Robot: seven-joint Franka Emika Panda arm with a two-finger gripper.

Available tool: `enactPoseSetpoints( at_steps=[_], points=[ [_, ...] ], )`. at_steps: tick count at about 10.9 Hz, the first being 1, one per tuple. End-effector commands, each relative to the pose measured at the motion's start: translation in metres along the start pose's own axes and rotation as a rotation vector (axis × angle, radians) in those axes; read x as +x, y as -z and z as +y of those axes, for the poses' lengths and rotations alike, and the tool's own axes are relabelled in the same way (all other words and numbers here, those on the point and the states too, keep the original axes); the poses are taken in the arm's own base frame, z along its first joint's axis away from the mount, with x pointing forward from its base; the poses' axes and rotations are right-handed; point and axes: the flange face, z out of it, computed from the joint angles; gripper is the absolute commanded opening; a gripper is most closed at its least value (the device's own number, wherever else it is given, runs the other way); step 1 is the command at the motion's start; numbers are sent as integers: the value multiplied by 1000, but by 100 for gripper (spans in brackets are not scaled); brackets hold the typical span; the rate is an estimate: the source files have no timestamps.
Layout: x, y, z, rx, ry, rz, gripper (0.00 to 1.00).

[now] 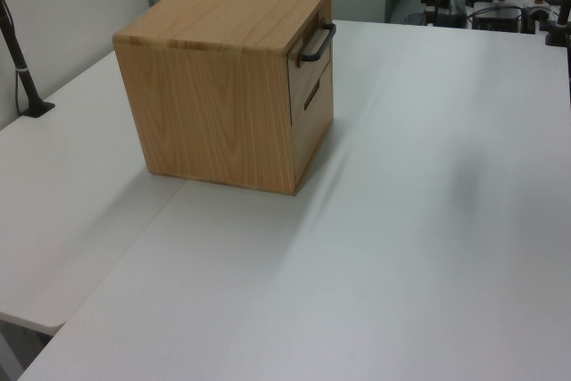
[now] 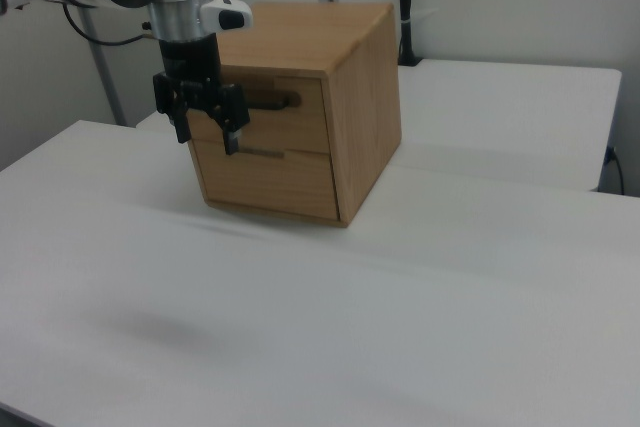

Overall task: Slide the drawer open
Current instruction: 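Move the gripper down to the black handle of the upper drawer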

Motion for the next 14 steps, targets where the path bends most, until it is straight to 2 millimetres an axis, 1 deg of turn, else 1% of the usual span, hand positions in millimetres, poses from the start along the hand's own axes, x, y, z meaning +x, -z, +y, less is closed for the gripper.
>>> enactPoseSetpoints(
  at_steps=[1,3,5,6,7,8,9,10,11,12,13,14],
  points=[
    [-4,10,3,-11,20,10,100],
    [-1,9,5,-12,23,21,100],
    [6,14,5,-14,23,67,100],
    [12,15,2,-3,25,87,100],
    [21,9,-2,2,24,97,100],
    [30,10,-7,17,16,127,100],
    [36,13,-13,69,-34,158,100],
    [39,18,-14,117,-128,195,100],
    [45,20,-18,130,-160,240,100],
    [54,19,-24,162,-228,281,95],
    [60,22,-23,219,-392,308,95],
    [66,20,-22,248,-512,326,96]
  ],
)
